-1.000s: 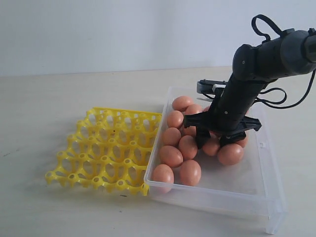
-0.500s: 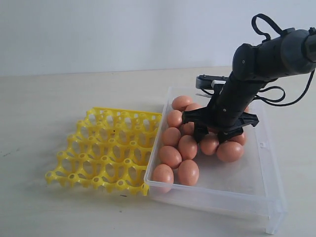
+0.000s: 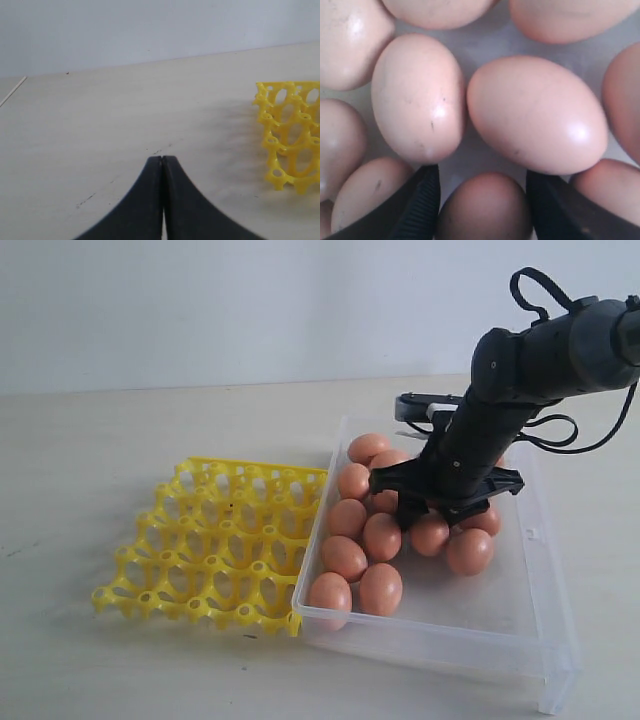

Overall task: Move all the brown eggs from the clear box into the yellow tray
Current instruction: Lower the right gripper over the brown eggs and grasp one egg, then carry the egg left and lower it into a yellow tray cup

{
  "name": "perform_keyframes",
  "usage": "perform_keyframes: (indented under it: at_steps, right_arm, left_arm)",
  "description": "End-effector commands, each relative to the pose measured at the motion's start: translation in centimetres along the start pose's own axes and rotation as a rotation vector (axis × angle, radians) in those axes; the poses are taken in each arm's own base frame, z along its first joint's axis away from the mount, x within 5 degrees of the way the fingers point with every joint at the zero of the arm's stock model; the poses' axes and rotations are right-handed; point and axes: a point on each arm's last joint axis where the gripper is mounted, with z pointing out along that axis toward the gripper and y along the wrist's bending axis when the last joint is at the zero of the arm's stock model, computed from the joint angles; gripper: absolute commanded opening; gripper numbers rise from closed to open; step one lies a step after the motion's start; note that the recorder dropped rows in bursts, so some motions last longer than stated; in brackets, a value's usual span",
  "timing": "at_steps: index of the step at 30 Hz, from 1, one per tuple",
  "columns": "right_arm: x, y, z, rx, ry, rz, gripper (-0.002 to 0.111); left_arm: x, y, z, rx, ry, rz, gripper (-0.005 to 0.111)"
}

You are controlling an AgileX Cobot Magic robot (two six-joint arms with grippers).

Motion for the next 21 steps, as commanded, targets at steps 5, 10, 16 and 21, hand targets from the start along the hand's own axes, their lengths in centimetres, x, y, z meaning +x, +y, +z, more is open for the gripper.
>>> perform_keyframes:
  at_steps: [5, 10, 16, 21]
  right_arm:
    - [0.2, 0.2, -1.4, 0.001, -0.004, -0.086, 0.000]
    - [-0.2, 0.8, -5.1, -0.001, -0.108, -0.120, 0.000]
    - [1.2, 4.8, -11.9, -0.051, -0.494, -0.241, 0.000]
    - [3.9, 11.2, -11.1, -0.149, -0.787, -0.457, 0.000]
  left_arm:
    - [-0.3, 0.0, -0.1, 0.001, -0.023, -0.011, 0.000]
    - [-0.3, 0.0, -0.1, 0.001, -0.023, -0.011, 0.000]
    - [-0.3, 0.0, -0.1, 0.001, -0.023, -0.011, 0.000]
    - [-0.3, 0.0, -0.1, 0.001, -0.023, -0.011, 0.000]
